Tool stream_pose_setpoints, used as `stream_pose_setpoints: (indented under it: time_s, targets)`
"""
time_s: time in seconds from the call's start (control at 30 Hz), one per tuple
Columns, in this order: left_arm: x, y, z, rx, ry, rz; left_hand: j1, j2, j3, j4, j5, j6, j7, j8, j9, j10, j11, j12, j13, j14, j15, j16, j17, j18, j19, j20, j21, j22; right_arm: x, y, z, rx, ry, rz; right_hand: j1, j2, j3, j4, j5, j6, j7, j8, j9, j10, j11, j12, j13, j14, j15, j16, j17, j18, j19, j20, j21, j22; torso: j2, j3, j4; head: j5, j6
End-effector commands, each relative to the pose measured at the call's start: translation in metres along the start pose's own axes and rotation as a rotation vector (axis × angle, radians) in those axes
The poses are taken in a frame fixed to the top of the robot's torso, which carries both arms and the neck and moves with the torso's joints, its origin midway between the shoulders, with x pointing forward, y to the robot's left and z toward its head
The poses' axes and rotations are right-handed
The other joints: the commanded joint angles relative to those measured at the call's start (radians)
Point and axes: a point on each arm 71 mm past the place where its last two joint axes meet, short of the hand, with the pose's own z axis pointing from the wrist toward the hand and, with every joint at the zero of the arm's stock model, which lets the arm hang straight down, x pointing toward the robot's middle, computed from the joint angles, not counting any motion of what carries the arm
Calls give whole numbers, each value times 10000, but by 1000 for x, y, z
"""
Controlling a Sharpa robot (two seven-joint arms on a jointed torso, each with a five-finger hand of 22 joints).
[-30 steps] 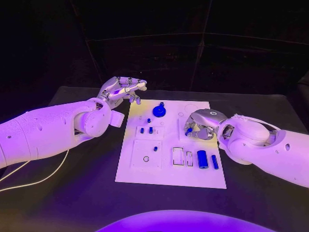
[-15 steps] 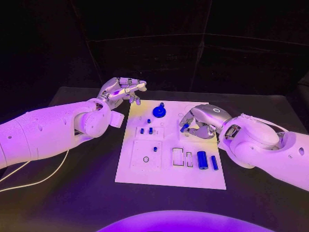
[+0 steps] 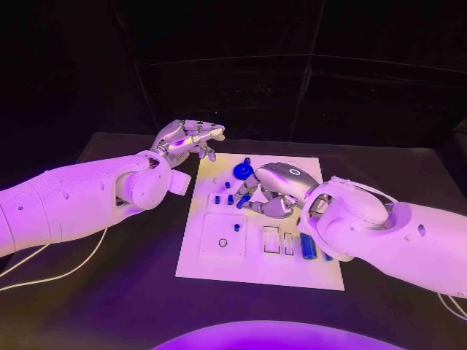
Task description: Assemble the parts on the task board
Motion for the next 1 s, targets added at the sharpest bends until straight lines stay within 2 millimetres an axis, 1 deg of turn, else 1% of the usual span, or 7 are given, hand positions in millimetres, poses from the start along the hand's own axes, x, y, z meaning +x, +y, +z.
stream_pose_setpoints:
  time_s: [0.03, 0.13, 0.27, 0.4, 0.57, 0.7, 1.0]
  targets:
    - [2, -1, 1, 70, 112, -103, 80, 15, -58, -20, 20, -70, -7, 41, 3, -64, -28, 45, 13, -53, -17, -35, -15, 133, -24, 29, -53, -9, 15, 7, 5, -494, 761, 226, -49, -90, 82, 10, 54, -5, 59, -58, -9, 322, -272, -72, 9, 132, -24, 34, -10, -114, 42, 13, 45, 6, 11, 12, -7, 104, -53]
    - [4, -1, 1, 75, 135, -114, 102, 35, -59, -25, 20, -73, -8, 46, 3, -73, -29, 55, 15, -58, -18, -33, -23, 133, -23, 29, -61, -14, 28, 13, 9, -644, 1167, 236, -67, -99, 117, -5, 63, -18, 69, -71, -11, 310, -262, -92, 7, 129, -19, 34, -16, -112, 31, 16, 42, -1, 17, 7, -4, 129, -83]
    - [5, -1, 2, 82, 163, -127, 104, 36, -59, -26, 20, -74, -8, 46, 3, -73, -29, 56, 15, -58, -18, -33, -24, 134, -23, 29, -61, -15, 44, 18, 14, -775, 1609, 164, -90, -108, 139, -11, 64, -30, 77, -82, -12, 300, -255, -108, 6, 124, -13, 25, -36, -109, 19, 20, 35, -12, 12, 3, -18, 209, -125]
    - [6, -1, 2, 83, 179, -135, 104, 36, -59, -26, 20, -74, -8, 46, 3, -73, -29, 56, 15, -58, -18, -33, -24, 134, -23, 29, -61, -15, 53, 20, 19, -798, 1824, 3, -109, -116, 156, -16, 65, -38, 82, -89, -13, 295, -250, -119, 5, 120, -9, 18, -50, -106, 9, 23, 29, -23, 18, 14, -25, 248, -146]
    - [7, -1, 2, 85, 204, -146, 104, 36, -59, -26, 20, -74, -8, 46, 3, -73, -29, 56, 15, -58, -18, -33, -24, 134, -23, 29, -61, -15, 61, 20, 22, -737, 2063, -157, -116, -118, 163, -18, 65, -40, 84, -92, -13, 293, -249, -123, 5, 120, -7, 21, -47, -105, 5, 24, 27, -26, 12, 16, -17, 274, -172]
    - [7, -1, 2, 83, 210, -148, 104, 36, -59, -26, 20, -74, -8, 46, 3, -73, -29, 56, 15, -58, -18, -33, -24, 134, -23, 29, -61, -15, 65, 20, 23, -689, 2241, -228, -116, -118, 163, -18, 65, -40, 84, -92, -13, 293, -249, -123, 5, 120, -7, 21, -47, -105, 5, 24, 27, -26, 14, 20, -27, 295, -191]
    - [7, -1, 2, 68, 220, -154, 104, 36, -59, -26, 20, -74, -8, 46, 3, -73, -29, 56, 15, -58, -18, -33, -24, 134, -23, 29, -61, -15, 68, 21, 22, -698, 2486, -263, -128, -123, 171, -20, 64, -43, 86, -95, -13, 293, -248, -128, 5, 117, -5, 14, -60, -103, -4, 26, 21, -36, 33, 19, -32, 311, -208]
